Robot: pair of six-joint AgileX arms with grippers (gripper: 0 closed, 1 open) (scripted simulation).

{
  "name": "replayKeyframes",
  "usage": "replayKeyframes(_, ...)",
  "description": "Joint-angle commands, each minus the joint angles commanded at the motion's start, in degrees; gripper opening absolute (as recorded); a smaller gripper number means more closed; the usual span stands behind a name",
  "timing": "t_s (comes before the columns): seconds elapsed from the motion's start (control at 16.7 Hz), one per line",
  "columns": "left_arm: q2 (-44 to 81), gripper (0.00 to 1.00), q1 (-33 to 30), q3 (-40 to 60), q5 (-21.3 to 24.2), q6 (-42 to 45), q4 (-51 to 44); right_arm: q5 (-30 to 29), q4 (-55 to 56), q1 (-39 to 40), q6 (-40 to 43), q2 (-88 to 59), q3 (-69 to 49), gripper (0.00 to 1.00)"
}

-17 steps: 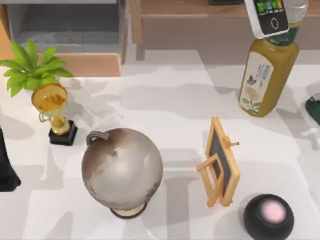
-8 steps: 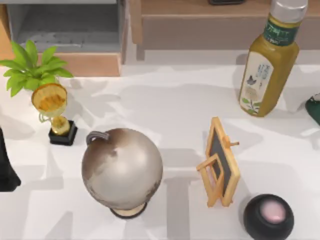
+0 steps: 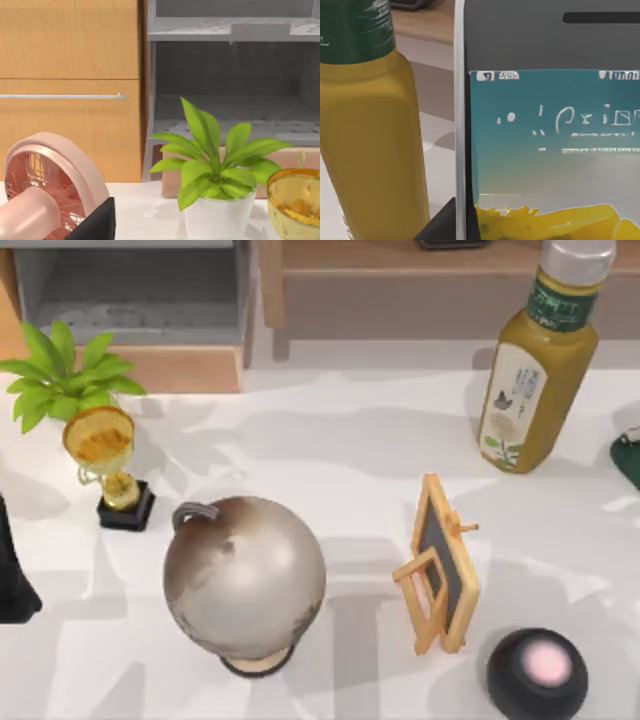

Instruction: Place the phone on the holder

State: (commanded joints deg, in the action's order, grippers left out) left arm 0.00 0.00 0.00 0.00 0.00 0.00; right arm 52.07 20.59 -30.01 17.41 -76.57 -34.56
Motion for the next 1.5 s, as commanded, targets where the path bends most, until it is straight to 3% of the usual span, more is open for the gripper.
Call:
replayKeyframes(0.54,0.0,1.0,0.0,0.0,0.0,0.0,0.0,0.27,2.35,-0.37,0.07,-0.54,0.73,0.0)
replayKeyframes(0.96,0.0,1.0,0.0,0.0,0.0,0.0,0.0,-6.63,10.74,6.49,-3.57,-9.06,-1.85,0.0)
replayKeyframes(1.26,0.0,1.0,0.0,0.0,0.0,0.0,0.0,-7.21,11.39,6.98,-3.81,-9.79,-2.03,0.0)
replayKeyframes(1.5,0.0,1.0,0.0,0.0,0.0,0.0,0.0,-7.21,11.39,6.98,-3.81,-9.79,-2.03,0.3)
